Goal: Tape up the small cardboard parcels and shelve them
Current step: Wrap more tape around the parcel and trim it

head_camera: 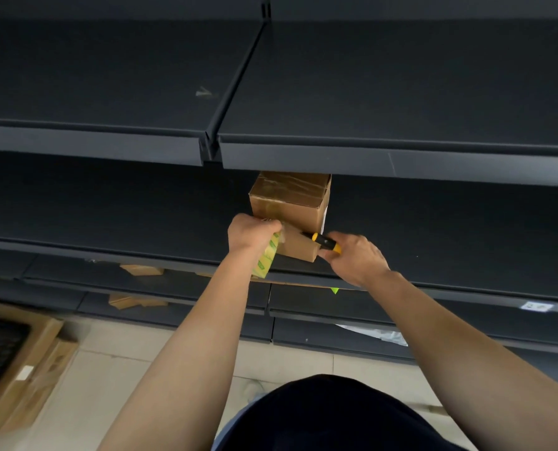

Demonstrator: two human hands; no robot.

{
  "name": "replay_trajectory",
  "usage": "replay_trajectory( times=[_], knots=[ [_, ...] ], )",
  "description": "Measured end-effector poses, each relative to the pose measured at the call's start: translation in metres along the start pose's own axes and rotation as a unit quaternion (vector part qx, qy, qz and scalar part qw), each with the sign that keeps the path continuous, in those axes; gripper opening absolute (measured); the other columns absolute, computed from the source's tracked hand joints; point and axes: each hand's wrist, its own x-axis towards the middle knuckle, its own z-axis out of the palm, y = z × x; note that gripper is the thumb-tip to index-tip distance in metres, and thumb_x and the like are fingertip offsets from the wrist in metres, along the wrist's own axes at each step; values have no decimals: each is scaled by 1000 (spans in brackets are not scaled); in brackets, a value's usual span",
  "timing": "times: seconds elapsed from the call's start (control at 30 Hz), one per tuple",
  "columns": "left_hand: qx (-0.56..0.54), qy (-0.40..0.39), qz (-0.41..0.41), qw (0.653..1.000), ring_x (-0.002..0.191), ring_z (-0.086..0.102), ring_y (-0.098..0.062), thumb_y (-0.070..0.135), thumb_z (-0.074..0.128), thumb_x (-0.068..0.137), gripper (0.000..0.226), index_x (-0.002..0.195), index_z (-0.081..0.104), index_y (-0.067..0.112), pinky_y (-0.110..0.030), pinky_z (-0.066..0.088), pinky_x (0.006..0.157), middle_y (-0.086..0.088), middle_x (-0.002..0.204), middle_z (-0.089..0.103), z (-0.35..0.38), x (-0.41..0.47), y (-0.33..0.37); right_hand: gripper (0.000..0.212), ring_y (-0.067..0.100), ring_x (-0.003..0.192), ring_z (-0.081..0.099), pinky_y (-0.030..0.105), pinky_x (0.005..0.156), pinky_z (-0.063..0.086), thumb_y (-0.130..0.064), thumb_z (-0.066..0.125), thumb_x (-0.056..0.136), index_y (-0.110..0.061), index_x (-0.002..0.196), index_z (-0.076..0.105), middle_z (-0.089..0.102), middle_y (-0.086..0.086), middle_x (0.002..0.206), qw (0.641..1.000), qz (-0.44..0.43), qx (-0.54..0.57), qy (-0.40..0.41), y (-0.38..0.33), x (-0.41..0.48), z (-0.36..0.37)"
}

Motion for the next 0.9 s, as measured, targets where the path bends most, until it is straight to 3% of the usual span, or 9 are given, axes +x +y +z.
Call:
replay_trajectory(
  times=[0.27,0.43,0.53,0.6,0.77,0.9],
  knots=[
    [64,-4,31,997,76,65,-22,26,74,68,31,90,65,6,-22,44,50,-8,84,66,-1,-2,8,14,23,82,60,34,70,46,-47,50,89,-39,100,55,58,-6,79,1000,4,24,5,6,4,8],
    [142,3,-3,990,79,65,-26,24,71,75,23,83,61,5,-25,44,51,-9,84,65,-16,1,-20,30,33,101,60,34,75,42,-47,50,89,-30,112,59,66,9,109,992,67,-103,14,50,-14,15],
    [72,-14,-30,997,82,65,-29,24,73,78,28,93,63,2,-33,53,67,-15,92,66,-7,3,-32,33,35,101,60,35,75,41,-46,50,90,-27,117,54,65,11,109,992,71,-95,45,62,-22,24],
    [10,-25,-24,999,81,66,-27,24,74,79,23,90,60,9,-37,56,74,-14,93,66,-1,6,-29,34,32,107,56,38,85,38,-43,52,88,-29,119,52,61,8,114,987,66,-127,77,59,-14,22],
    [-93,-45,-62,993,79,63,-26,14,67,87,6,84,61,13,-39,54,76,-14,92,65,-6,10,-36,48,30,118,43,44,98,29,-37,56,85,-28,131,48,48,10,126,947,190,-252,65,66,3,9],
    [-162,-61,-80,982,74,61,-21,9,63,89,8,83,59,11,-38,53,74,-9,85,63,-10,4,-47,44,35,123,38,46,104,25,-27,49,93,-22,136,42,43,16,132,933,265,-227,87,75,15,8]
  ],
)
